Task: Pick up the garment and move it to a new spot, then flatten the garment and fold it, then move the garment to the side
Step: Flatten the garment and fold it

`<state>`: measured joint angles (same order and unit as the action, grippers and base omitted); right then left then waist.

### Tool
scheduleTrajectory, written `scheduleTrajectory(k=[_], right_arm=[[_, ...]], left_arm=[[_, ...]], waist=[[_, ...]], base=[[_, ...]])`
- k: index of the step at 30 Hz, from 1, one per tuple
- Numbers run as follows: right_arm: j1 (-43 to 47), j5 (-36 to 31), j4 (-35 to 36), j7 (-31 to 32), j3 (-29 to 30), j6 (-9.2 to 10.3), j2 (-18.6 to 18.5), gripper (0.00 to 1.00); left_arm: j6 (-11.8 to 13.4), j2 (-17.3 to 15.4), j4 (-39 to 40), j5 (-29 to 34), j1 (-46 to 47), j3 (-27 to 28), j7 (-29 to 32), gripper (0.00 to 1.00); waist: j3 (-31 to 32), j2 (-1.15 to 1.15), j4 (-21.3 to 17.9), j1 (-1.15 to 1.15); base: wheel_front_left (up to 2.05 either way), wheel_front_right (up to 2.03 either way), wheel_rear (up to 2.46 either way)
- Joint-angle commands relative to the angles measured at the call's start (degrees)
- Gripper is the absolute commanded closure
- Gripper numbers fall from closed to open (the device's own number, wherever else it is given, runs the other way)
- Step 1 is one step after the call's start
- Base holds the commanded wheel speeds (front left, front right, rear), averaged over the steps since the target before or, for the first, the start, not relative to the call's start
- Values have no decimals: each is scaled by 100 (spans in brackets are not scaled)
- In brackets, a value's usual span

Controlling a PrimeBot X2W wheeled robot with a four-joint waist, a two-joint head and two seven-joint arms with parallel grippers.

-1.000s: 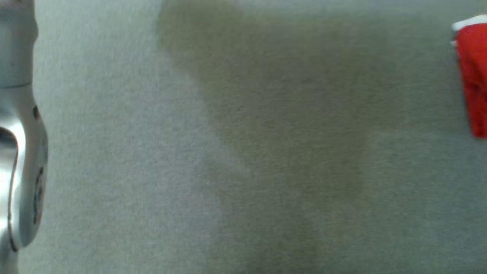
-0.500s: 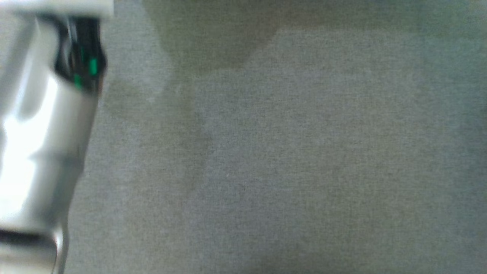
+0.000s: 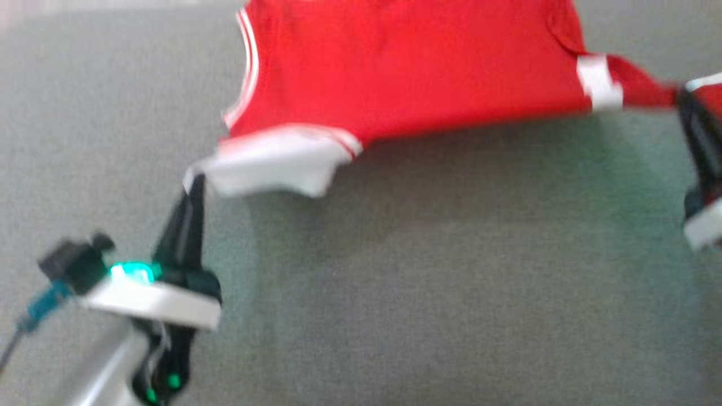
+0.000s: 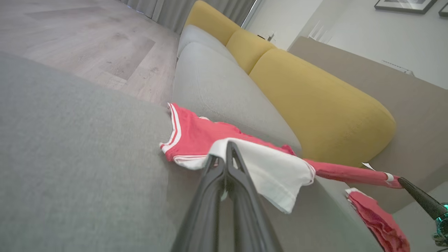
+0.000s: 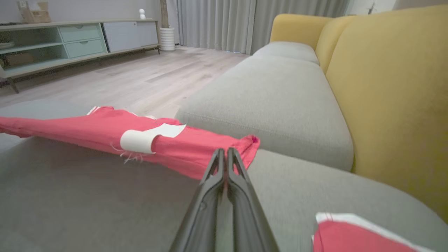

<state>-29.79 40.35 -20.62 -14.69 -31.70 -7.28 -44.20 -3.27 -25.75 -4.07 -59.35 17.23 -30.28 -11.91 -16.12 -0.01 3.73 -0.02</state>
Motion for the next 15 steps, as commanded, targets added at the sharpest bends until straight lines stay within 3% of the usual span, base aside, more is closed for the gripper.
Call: scheduleTrajectory(k=[1,9,15], right_arm=[[378,21,199,-30,149,-21,-308,100],[1997,-98,704,-30,599,-21,-268,100],[2455,-206,825,-30,886,-21,-120,100]], left_arm=[[115,-296,326,101,-49,180,-22,100],[565,-373,1065,38,-1493,-73,-81,100],[711,-398,1434,-107,-1860,44,-129,100]], waist=[[312,1,-69,2],[625,1,-248,2],[602,1,-324,2]], base=[[0,0,0],[0,0,0],[0,0,0]])
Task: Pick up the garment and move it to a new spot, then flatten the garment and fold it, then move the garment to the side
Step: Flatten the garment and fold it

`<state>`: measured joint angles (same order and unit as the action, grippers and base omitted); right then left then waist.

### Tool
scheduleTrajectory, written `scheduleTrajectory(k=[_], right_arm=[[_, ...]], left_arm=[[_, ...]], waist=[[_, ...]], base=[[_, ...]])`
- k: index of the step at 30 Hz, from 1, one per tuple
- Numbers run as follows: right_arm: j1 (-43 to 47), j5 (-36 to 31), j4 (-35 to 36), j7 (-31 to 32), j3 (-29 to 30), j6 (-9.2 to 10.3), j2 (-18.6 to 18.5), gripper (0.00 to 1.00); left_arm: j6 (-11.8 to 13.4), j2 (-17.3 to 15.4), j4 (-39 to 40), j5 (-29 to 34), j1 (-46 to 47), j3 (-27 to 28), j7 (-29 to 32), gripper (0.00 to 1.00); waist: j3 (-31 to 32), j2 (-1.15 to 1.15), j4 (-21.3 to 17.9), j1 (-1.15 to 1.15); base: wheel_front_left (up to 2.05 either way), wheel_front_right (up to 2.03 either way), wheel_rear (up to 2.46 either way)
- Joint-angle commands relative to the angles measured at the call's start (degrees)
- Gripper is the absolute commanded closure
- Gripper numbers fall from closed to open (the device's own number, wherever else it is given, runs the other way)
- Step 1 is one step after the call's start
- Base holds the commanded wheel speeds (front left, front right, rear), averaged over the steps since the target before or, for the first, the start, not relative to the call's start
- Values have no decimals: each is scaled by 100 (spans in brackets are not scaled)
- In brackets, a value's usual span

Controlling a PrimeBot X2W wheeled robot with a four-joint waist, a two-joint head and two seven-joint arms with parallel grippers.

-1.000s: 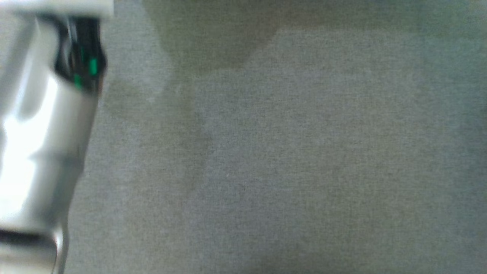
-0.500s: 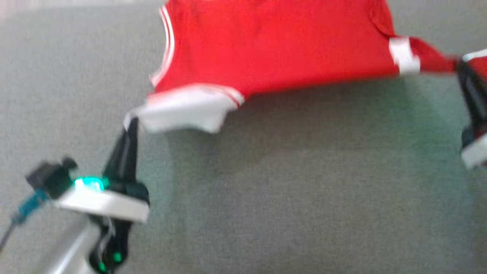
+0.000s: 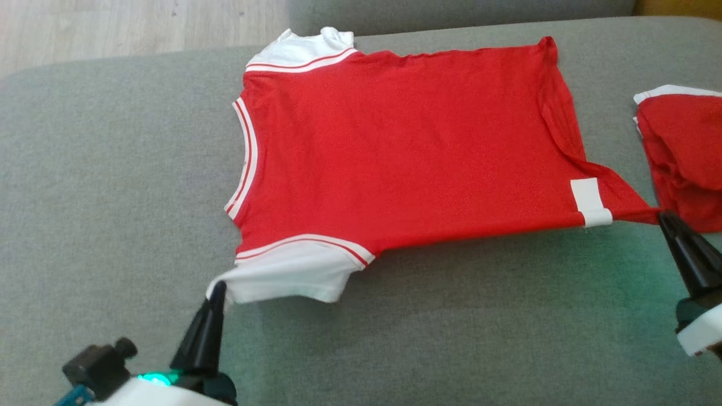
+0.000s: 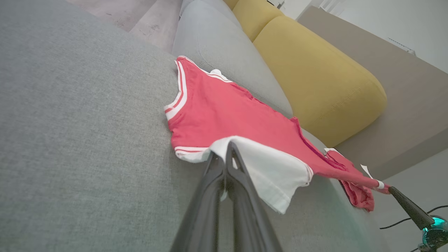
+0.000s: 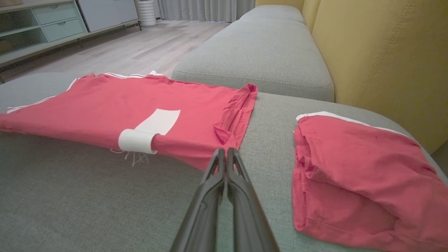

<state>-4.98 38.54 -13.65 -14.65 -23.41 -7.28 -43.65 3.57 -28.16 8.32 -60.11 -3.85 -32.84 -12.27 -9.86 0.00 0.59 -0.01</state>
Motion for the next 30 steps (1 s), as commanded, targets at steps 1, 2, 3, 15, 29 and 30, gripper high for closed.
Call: scheduleTrajectory(k=[1,2,3,15,29,30], right_arm=[[-39,-29,121,-35,52,-21,-135,100],[-71,-35,110,-33,37,-21,-99,100],[-120,-31,95,-25,14,-21,-66,100],[-1561,3,-478,106,-531,-21,52,100],[-2977,144,-1447,22,-1471,-21,219,85],[-3041,164,-1514,9,-1508,-21,238,53]], left_arm=[[22,-136,206,-46,294,335,-101,100],[6,-104,208,-76,360,364,-105,100],[-14,-76,199,-99,445,391,-104,100],[-365,348,-681,-37,2416,384,296,100],[-690,772,-2230,166,3829,284,320,96],[-689,788,-2330,189,3858,269,309,58]], waist=[[-41,0,-22,1],[-62,0,-29,1],[-91,0,-35,1],[-782,0,2,1],[-1174,0,91,1],[-1178,0,95,1]], base=[[0,0,0],[0,0,0],[0,0,0],[0,0,0],[0,0,0],[0,0,0]])
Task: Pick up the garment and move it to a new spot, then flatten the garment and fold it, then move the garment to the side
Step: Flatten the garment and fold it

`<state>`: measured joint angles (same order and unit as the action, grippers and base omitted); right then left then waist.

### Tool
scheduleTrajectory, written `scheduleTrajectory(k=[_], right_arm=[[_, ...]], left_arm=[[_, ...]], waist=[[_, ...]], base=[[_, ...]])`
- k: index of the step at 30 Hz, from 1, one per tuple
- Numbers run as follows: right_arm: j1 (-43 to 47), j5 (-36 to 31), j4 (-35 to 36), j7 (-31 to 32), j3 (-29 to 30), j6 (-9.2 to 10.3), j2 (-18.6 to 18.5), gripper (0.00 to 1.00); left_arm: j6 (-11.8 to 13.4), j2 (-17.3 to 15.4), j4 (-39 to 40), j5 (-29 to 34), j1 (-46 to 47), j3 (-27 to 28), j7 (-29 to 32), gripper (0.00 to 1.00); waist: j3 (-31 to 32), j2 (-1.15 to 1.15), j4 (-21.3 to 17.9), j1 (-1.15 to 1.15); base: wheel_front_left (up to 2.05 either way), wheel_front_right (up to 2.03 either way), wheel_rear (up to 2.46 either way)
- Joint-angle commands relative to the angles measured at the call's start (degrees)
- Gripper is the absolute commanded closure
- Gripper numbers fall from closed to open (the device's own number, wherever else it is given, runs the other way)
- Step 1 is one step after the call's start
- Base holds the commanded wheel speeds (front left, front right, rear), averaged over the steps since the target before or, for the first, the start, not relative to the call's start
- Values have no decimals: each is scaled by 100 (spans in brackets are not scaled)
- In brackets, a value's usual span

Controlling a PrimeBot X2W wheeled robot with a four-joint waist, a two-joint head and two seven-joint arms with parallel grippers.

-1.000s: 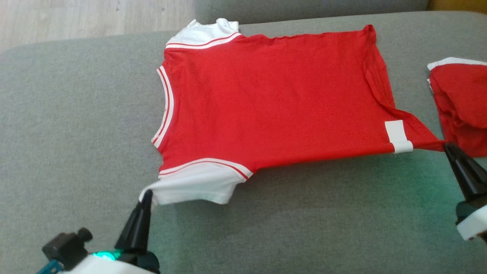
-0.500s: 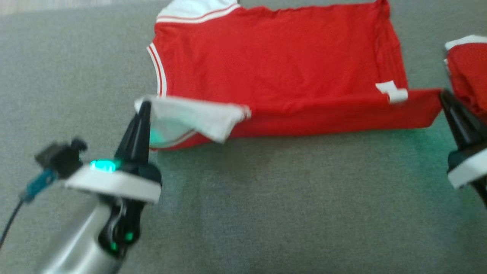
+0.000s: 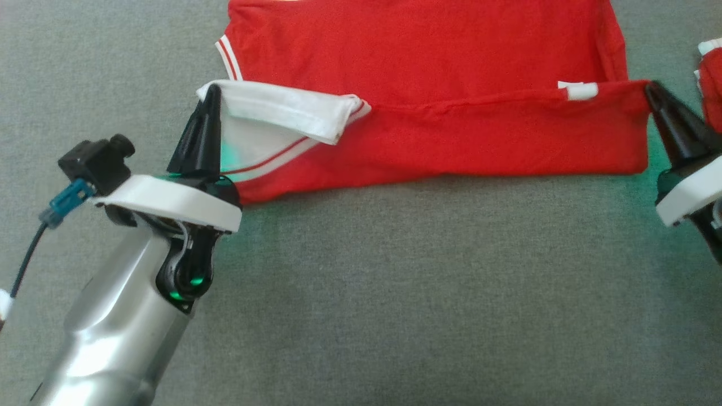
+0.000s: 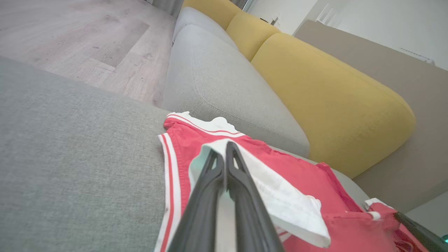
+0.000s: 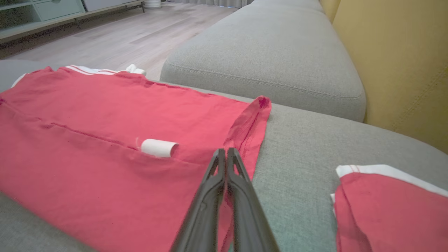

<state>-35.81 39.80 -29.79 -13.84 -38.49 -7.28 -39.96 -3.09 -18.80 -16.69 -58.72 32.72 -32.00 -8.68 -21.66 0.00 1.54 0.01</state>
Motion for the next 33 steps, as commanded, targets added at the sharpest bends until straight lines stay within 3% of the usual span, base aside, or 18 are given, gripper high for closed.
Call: scheduleTrajectory(k=[1,2,6,10,11,15,23,24,25,26,33], right_arm=[[-21,49,28,-85,1,-21,-112,0],[-81,54,-38,-97,36,-21,-80,0],[-163,-194,58,-112,348,-21,63,0],[146,-424,370,-114,836,-21,284,0],[339,-541,501,-115,1023,-21,372,0],[629,-710,693,-115,1267,-21,524,0],[837,-849,777,-115,1406,-21,609,0],[848,-850,759,-115,1409,-21,612,0],[860,-846,739,-116,1409,-21,615,0],[879,-838,707,-116,1404,-21,625,0],[1003,-293,-134,168,1275,-21,920,0]], left_arm=[[-18,-139,83,94,228,173,-88,6],[0,-118,3,126,241,183,-150,0],[149,-148,-170,564,154,113,-430,0],[723,-208,-241,1315,-271,-19,-585,0],[1031,-133,-290,1538,-547,-41,-608,0],[1340,73,-496,1642,-926,12,-623,0],[1172,348,-1408,1626,-756,35,-628,0],[1124,374,-1502,1643,-729,1,-628,17],[1065,397,-1573,1661,-712,-39,-628,66],[998,420,-1635,1668,-713,-83,-629,100],[809,396,-1628,1877,-789,-167,-630,100]], waist=[[2,0,5,-1],[6,0,7,-1],[72,0,-15,-1],[179,0,-68,-1],[214,0,-90,-1],[239,0,-149,-1],[208,0,-232,-1],[219,0,-236,-1],[234,0,-239,-1],[256,0,-240,-1],[479,0,-158,-1]], base=[[0,0,0],[0,0,0],[0,0,0],[0,0,0],[0,0,0],[0,0,0],[0,0,0],[0,0,0],[0,0,0],[0,0,0],[0,0,0]])
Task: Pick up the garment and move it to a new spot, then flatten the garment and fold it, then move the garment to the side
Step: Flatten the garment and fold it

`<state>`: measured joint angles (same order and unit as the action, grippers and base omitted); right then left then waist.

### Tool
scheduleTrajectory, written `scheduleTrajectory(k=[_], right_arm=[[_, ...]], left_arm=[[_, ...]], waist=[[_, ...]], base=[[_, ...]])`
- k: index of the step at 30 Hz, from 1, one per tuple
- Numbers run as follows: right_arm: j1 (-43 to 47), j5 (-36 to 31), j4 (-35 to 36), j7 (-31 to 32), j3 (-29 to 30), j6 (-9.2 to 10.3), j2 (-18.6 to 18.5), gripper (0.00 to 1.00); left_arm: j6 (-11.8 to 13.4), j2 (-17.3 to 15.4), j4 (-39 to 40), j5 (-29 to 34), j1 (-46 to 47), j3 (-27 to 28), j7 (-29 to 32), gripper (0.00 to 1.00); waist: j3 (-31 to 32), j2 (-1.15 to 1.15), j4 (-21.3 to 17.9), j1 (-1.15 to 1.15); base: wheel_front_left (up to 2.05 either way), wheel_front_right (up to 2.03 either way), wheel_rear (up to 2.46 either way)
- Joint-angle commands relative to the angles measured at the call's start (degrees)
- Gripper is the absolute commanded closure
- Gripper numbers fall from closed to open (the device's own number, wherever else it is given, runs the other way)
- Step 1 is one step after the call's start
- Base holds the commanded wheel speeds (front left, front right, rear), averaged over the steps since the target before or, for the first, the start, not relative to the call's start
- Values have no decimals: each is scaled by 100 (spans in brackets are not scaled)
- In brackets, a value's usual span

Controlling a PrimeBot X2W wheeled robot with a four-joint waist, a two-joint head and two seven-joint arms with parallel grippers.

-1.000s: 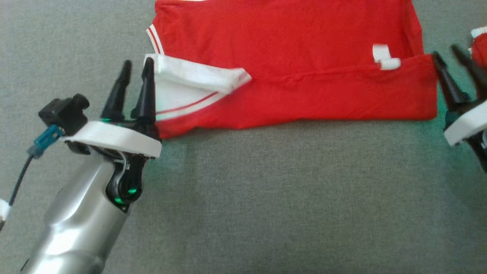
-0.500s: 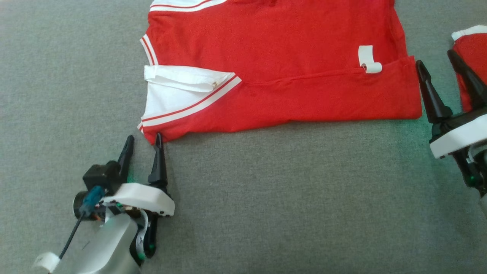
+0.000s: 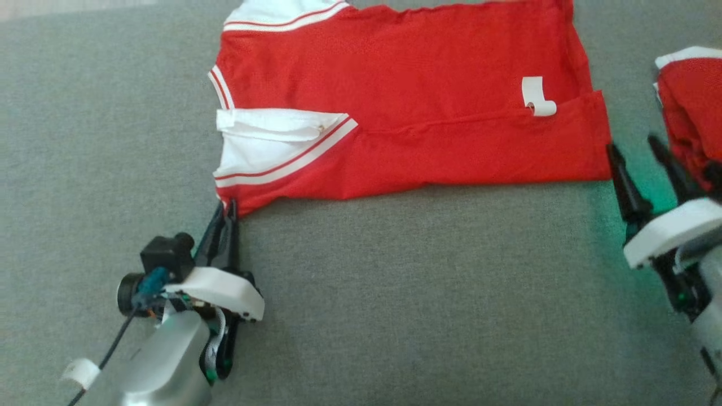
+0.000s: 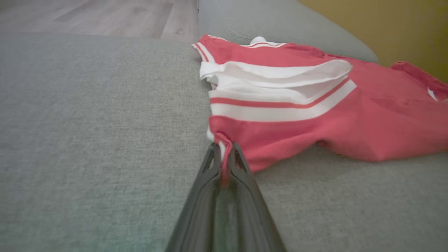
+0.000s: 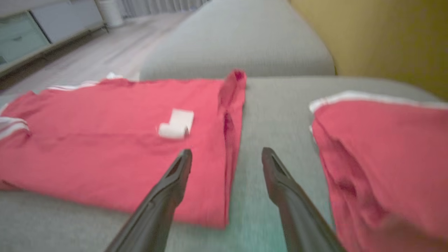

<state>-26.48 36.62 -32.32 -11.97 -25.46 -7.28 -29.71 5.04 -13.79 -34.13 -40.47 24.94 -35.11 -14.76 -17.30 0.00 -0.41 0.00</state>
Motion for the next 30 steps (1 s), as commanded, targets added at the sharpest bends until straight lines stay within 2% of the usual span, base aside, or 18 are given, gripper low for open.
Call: scheduleTrajectory(k=[1,7,10,11,13,23,30], right_arm=[[51,100,-31,49,-21,-21,-48,0],[-132,370,-771,393,-144,-21,246,0],[-190,659,-1011,830,-263,-21,383,0],[-206,739,-1060,984,-317,-21,389,16],[-231,857,-1078,1143,-408,-21,333,100],[215,1124,-742,1060,-691,-21,-385,100],[931,1469,-161,1084,-760,-21,-842,100]], left_arm=[[-3,-136,168,128,-31,145,-22,100],[10,-276,469,434,-93,166,-23,100],[26,-338,583,572,-82,151,-23,100],[25,-352,608,596,-81,150,-23,100],[43,-385,657,653,-74,150,-23,100],[-12,-615,889,589,-427,123,21,100],[185,-945,1591,486,-1318,93,110,100]], waist=[[73,0,62,0],[156,0,210,0],[147,0,263,0],[144,0,283,0],[143,0,325,0],[456,0,368,0],[687,0,227,0]], base=[[0,0,0],[0,0,0],[0,0,0],[0,0,0],[0,0,0],[0,0,0],[0,0,0]])
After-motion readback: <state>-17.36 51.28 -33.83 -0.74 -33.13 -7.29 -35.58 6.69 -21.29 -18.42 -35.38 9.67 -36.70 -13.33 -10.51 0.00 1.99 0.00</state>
